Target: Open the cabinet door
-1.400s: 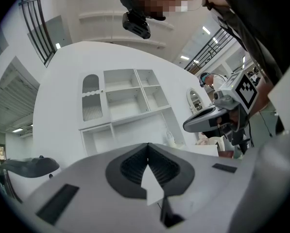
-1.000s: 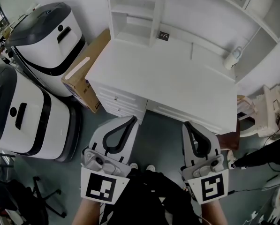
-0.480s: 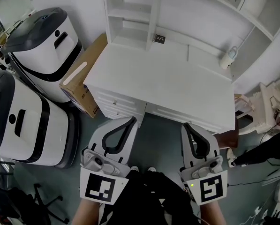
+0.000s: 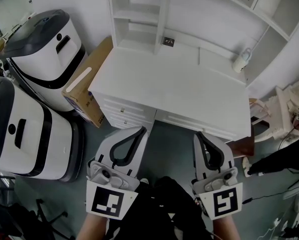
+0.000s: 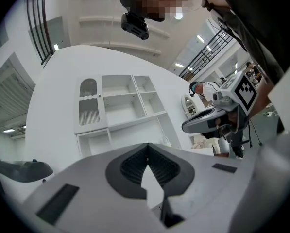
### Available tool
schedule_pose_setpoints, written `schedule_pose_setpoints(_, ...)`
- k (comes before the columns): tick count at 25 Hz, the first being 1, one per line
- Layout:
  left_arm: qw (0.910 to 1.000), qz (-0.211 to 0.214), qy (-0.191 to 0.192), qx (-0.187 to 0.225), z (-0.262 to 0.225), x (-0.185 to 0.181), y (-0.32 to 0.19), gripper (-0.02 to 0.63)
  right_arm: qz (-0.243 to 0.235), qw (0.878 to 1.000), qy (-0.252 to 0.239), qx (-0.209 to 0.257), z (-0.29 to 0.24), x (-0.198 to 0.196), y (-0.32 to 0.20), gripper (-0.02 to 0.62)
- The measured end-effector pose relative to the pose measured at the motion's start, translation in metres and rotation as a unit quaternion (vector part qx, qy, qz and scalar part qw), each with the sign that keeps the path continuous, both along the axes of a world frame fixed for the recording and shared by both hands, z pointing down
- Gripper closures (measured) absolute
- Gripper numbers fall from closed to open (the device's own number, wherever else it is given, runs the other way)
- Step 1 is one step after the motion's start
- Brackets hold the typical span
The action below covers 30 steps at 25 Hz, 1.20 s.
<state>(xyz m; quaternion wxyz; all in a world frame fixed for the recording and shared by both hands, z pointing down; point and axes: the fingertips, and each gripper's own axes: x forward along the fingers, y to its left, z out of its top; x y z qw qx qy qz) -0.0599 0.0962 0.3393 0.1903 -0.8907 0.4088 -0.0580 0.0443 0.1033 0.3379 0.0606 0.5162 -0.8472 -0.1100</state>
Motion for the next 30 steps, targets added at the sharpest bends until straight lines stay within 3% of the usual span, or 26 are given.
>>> schedule_pose_setpoints(13,0.9999,0.006,0.001,0.013,-0.005,-0.012,0.003,0.609,0.000,1.000,0.007,0.006,0.000,-0.015,0.002,0.592)
schedule_pose_setpoints(18,0.9999,0.007,0.004,0.012,-0.005,-0.012,0.003,0.609,-0.015,1.000,-0.015,0.021,-0.010,-0.020,0.002,0.592)
schedule_pose_setpoints(30,1.0000,-0.008,0.001,0.002,0.001,-0.002,-0.035,0.609,-0.022,0.999,-0.020,0.015,-0.007,-0.007,-0.040,0.592)
